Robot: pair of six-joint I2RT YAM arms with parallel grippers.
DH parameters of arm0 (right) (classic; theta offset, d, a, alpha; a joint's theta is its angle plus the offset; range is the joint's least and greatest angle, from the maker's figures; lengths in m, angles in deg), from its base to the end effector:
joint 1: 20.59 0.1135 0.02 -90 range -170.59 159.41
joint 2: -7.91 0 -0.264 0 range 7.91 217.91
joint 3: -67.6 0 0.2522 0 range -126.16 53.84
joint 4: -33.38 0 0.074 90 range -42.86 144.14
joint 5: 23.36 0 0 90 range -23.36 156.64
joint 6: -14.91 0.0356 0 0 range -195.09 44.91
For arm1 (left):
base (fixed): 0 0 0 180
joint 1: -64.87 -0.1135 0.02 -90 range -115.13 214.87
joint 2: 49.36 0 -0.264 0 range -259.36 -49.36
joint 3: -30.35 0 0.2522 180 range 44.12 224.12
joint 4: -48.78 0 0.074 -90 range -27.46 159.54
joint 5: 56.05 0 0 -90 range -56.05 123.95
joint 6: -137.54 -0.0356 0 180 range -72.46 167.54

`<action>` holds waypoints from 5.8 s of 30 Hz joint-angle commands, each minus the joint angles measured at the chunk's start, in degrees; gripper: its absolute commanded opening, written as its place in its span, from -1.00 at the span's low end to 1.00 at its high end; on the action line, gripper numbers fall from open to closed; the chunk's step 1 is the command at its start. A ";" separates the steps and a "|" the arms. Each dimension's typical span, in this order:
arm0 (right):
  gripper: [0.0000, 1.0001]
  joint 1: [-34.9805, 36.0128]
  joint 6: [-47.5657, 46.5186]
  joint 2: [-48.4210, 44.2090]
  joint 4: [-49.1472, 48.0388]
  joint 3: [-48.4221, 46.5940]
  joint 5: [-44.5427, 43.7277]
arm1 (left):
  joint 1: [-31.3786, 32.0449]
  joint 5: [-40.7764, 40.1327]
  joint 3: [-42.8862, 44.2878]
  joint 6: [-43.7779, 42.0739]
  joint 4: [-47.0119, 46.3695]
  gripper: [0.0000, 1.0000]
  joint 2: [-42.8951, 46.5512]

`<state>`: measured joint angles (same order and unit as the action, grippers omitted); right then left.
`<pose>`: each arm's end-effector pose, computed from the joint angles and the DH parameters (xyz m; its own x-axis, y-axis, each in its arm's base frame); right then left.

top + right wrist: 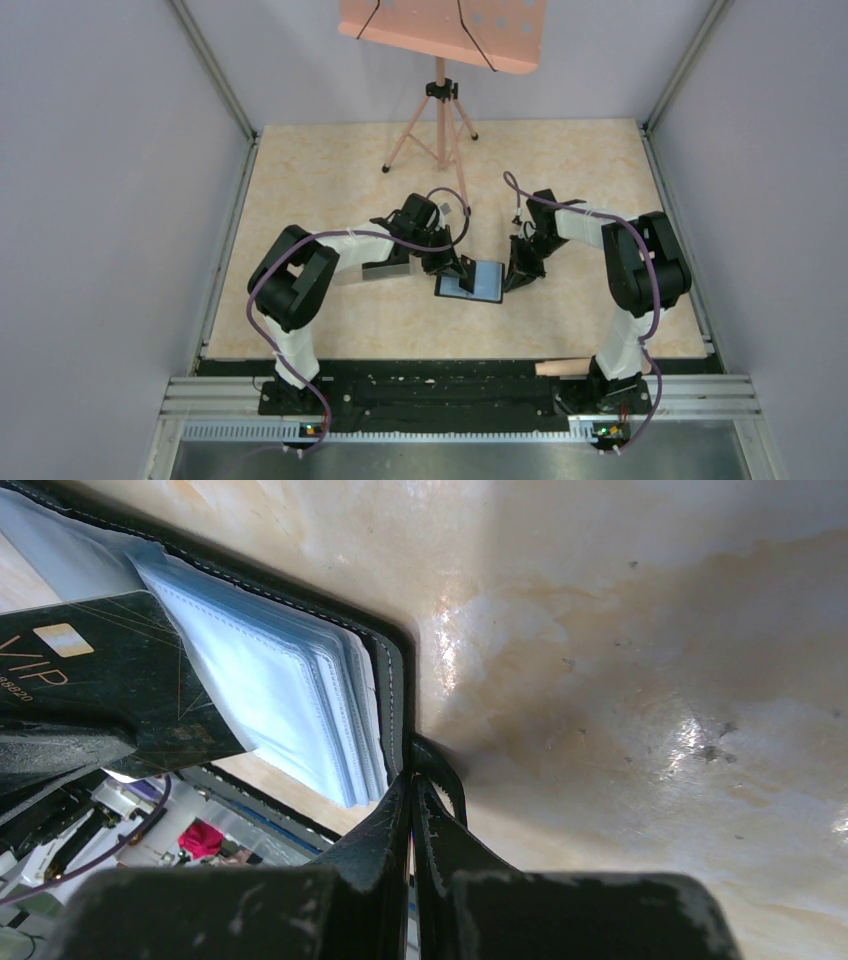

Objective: Put the credit cards into the card holder
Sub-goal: Insert the credit card into the card holder.

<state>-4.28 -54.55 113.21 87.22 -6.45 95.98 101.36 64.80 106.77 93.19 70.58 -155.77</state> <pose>0.2967 0.1050 0.1327 -0.9955 0.0274 0.0911 0.0686 0.8706 0.4872 0.2928 -0.2393 0.1585 -0.9890 -0.0320 -0.1443 0.0834 0.6848 -0.7240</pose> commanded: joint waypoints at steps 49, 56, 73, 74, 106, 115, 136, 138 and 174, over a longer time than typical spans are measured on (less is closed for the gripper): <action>-1.00 -0.25 -1.67 1.33 -1.12 1.10 -1.40 | 1.20 4.81 -2.57 2.01 -3.27 -1.00 -0.75; -1.00 -0.23 -1.59 1.15 -1.12 1.35 -1.35 | 1.82 3.49 -0.40 1.88 1.00 -1.00 -2.56; -1.00 -0.23 1.24 -0.25 -3.40 2.93 1.33 | 1.84 -4.59 1.85 1.94 8.05 -1.00 -0.63; -1.00 -0.28 1.40 -0.31 -3.61 3.20 1.53 | 1.85 -4.77 1.92 2.07 7.94 -1.00 -0.62; -1.00 -0.25 3.49 -0.82 -5.63 5.78 4.64 | 4.11 -5.92 8.66 -2.11 17.11 -0.63 -6.75; -1.00 -0.19 3.30 -1.28 -5.58 5.72 4.62 | 4.55 -11.83 11.23 -6.33 23.90 -0.19 -5.68; -1.00 -0.24 2.92 -0.63 -5.59 4.87 5.26 | 6.95 -5.19 21.76 -10.26 25.45 0.13 -12.30; -1.00 -0.24 2.88 -0.41 -5.55 4.49 5.56 | 7.18 -3.79 21.91 -9.57 25.02 0.13 -12.52; -1.00 -0.22 0.19 -1.46 0.70 -4.37 5.63 | 6.65 -26.55 22.11 -17.55 39.52 0.20 0.13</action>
<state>-4.69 -52.63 112.66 86.00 -7.81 101.67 108.75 42.07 131.58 76.12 110.18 -162.63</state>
